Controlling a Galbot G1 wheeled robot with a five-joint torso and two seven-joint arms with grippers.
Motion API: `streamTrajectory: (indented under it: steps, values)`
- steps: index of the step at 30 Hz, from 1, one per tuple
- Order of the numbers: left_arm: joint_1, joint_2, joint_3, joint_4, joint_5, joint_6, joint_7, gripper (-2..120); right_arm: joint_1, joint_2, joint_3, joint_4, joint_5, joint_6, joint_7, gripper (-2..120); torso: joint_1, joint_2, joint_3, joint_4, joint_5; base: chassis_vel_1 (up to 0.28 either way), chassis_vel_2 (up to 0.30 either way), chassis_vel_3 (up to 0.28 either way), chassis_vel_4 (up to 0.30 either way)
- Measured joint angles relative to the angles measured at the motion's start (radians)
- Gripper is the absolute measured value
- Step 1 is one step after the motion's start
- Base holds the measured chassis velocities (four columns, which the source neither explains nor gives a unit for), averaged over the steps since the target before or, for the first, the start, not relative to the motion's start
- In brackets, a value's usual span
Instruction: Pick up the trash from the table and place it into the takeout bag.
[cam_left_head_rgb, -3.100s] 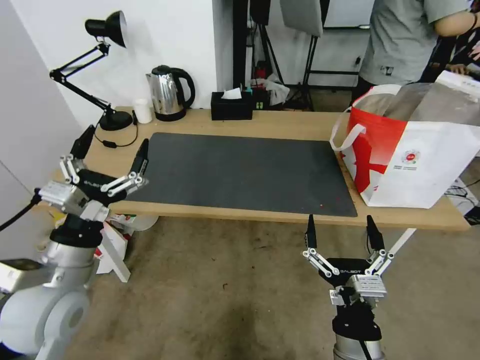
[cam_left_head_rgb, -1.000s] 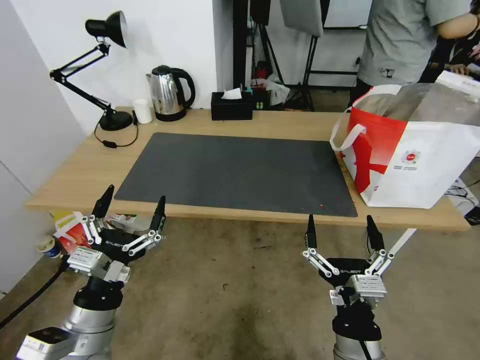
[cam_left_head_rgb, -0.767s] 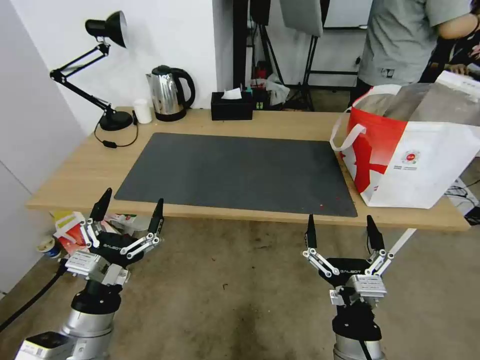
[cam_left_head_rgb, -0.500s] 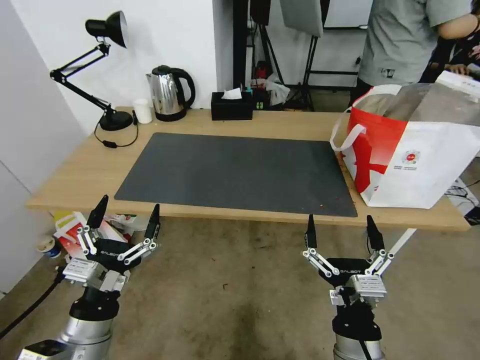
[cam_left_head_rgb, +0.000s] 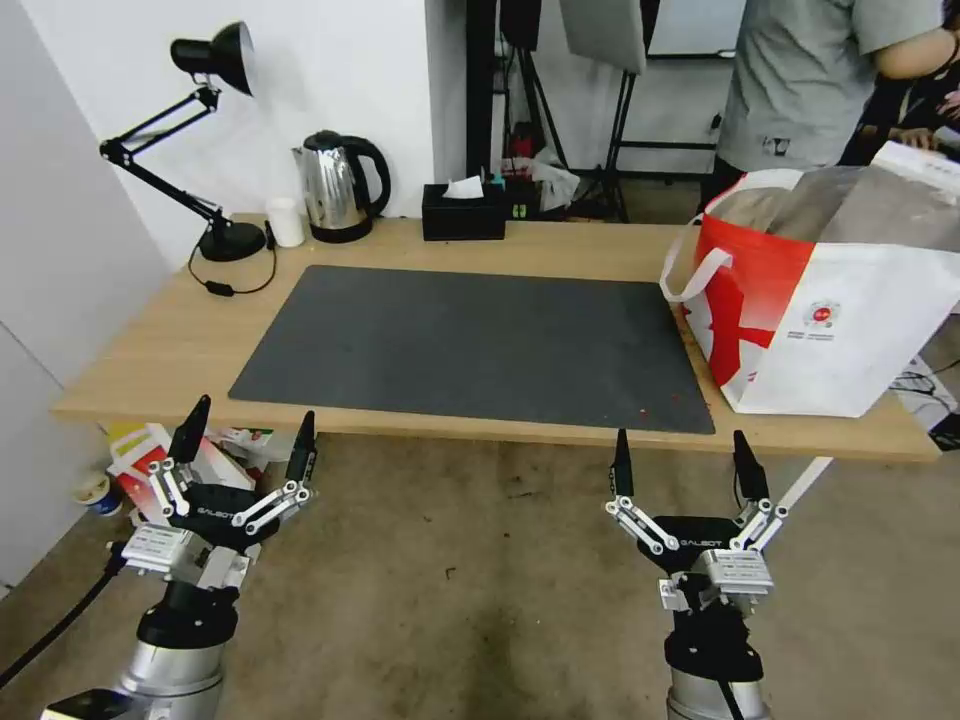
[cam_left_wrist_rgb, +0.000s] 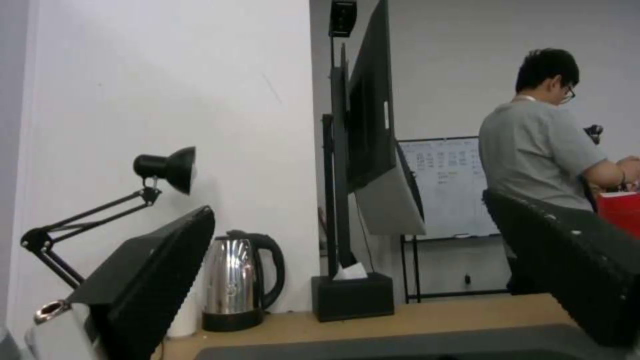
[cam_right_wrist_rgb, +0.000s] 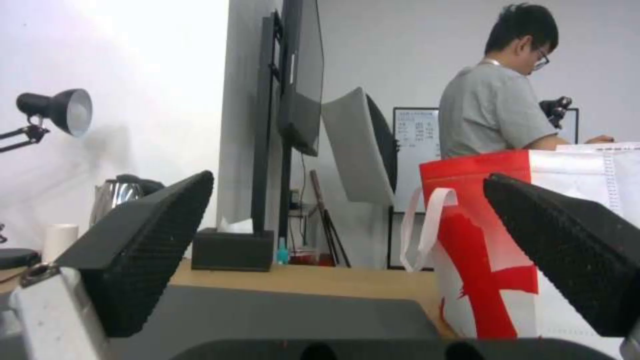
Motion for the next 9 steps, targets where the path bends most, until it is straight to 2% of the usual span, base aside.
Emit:
streamTrajectory:
  steps: [9]
  values:
    - [-0.001,-0.009,0.002,-0.001,0.008,-0.002,-0.001,100,0.000,0.000,0.000,0.000,0.000,0.000,0.000,100,0.000,0.000,0.000,0.0000,0.0000,0.000,0.000,0.000,0.000]
